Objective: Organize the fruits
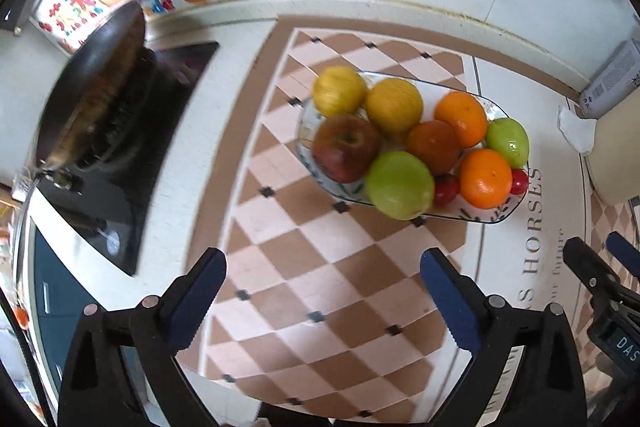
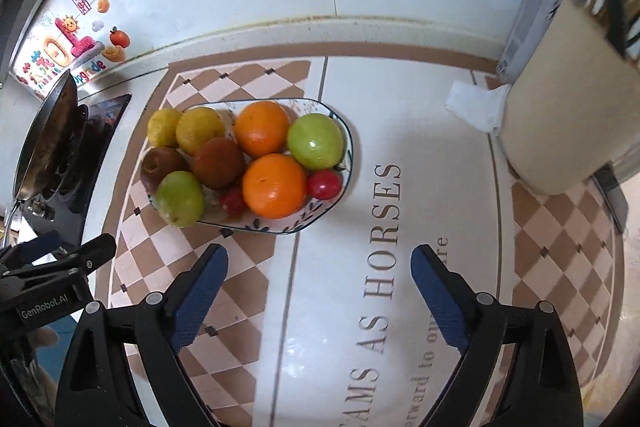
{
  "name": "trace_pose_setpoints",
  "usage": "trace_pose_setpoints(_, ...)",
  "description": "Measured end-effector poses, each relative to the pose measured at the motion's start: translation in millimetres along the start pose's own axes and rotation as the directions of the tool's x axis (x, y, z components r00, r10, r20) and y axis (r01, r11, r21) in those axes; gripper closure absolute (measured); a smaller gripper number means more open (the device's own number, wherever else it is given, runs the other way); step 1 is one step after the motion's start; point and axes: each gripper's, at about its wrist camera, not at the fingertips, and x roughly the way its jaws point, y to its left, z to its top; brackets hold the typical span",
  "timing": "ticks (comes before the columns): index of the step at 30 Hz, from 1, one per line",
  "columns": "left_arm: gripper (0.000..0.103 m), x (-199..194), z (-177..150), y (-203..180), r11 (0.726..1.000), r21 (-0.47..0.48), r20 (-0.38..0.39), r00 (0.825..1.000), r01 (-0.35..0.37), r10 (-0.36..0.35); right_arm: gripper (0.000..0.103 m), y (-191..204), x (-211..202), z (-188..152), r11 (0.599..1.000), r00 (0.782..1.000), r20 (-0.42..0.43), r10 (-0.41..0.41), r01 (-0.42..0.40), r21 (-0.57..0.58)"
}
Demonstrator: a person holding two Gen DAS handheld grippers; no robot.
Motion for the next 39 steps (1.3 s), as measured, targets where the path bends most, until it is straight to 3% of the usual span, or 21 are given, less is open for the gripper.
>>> trace_pose_setpoints(10, 0.003, -57.4, -28.5, 40.0, 0.996, 0.066, 0.13, 0.99, 0.055, -0.063, 0.008, 44.4, -71.0, -47.2, 0.995, 0.992, 0.111, -0.062, 0.052, 0.088)
trace_pose_setpoints(21, 0.003, -135.8, -86.3, 90.3, 0.988, 0.128, 0.269, 0.955, 0.091, -0.123, 0.008, 99.9, -167.5, -120.1, 0.99, 0.965, 0.246, -0.094, 0.065, 0.124)
trace_pose_setpoints(26, 0.003, -170.3, -117.3, 106.9, 0.985, 0.123, 0.286, 0.946, 0.12, -0.151, 0.008, 119.4, -212.4, -152.4, 0.992, 0.951, 0.294, -0.099, 0.073, 0.099)
trace_pose_setpoints(39, 0.003, -243.5, -191.8, 115.1, 0.981, 0.135, 0.343, 0.922, 0.142, -0.181, 0.008, 126.2, -325.0, -229.3, 0.996, 0.917, 0.388, -0.09, 0.072, 0.06)
